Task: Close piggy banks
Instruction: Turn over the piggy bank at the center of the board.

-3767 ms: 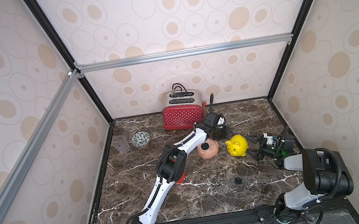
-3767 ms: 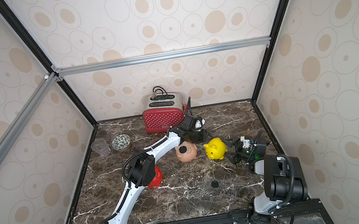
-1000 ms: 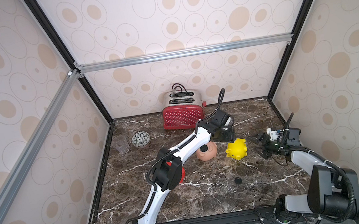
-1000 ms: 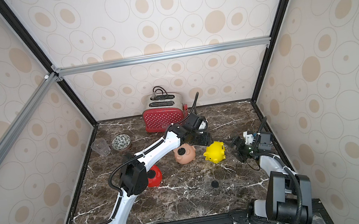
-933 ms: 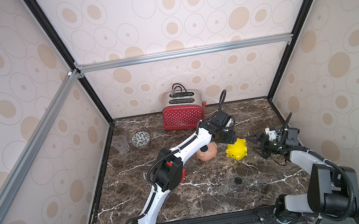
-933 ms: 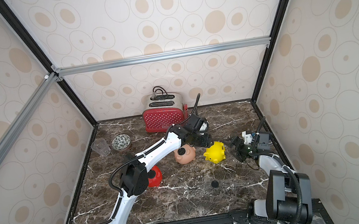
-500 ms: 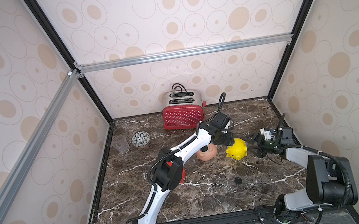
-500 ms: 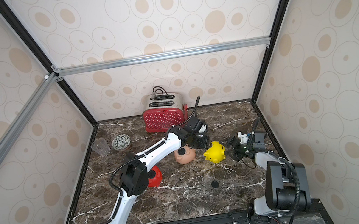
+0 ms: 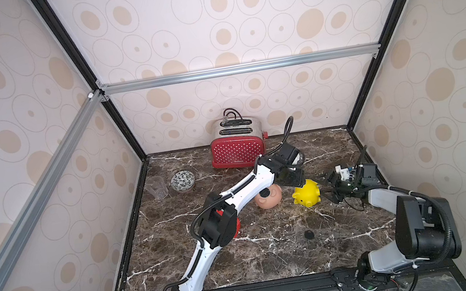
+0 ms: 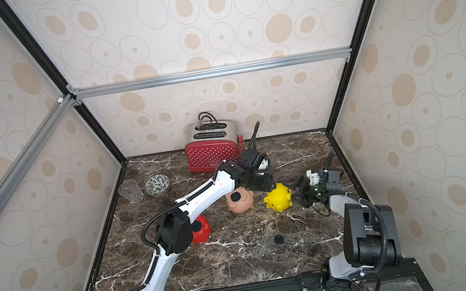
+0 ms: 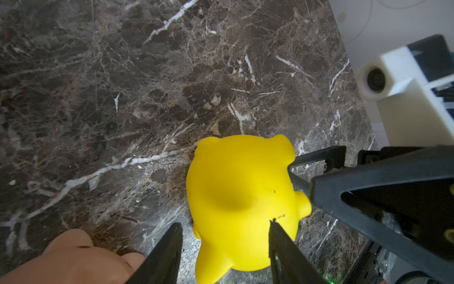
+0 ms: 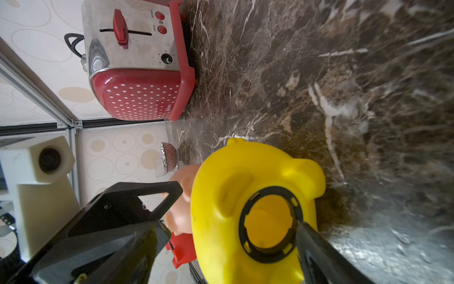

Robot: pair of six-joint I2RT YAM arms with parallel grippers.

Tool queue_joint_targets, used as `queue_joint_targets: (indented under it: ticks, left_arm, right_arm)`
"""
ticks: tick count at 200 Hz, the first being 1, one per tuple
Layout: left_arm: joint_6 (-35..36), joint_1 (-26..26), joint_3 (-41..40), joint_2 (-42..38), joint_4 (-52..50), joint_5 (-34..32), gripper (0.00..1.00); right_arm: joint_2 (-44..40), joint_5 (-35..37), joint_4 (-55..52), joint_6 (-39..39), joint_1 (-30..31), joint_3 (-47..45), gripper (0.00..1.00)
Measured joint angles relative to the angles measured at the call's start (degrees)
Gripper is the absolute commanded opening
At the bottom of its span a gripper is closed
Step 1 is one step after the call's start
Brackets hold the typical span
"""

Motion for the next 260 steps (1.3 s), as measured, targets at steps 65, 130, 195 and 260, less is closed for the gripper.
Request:
queue_joint_targets:
  ticks: [65, 130, 195, 260]
  left_arm:
    - [0.0, 0.0, -0.9, 0.2, 0.9, 0.9, 0.51]
    - [-0.2, 0.0, -0.8, 1.7, 1.7, 1.5, 0.49]
    - [-0.3, 0.1, -0.7, 2.0, 2.6, 1.1, 0.46]
    - [-0.3, 0.5, -0.7, 2.4, 3.7, 0.5, 0.45]
  right_arm:
    - [0.3, 0.0, -0.2, -0.1, 0.9, 0.4, 0.90]
    - [0.7, 0.0, -0.3, -0.2, 2.5, 0.5, 0.90]
    - [1.2, -1.6, 0.3, 1.4, 3.3, 1.6, 0.90]
    - [1.0, -2.7, 0.2, 4.8, 3.6, 2.6, 0.89]
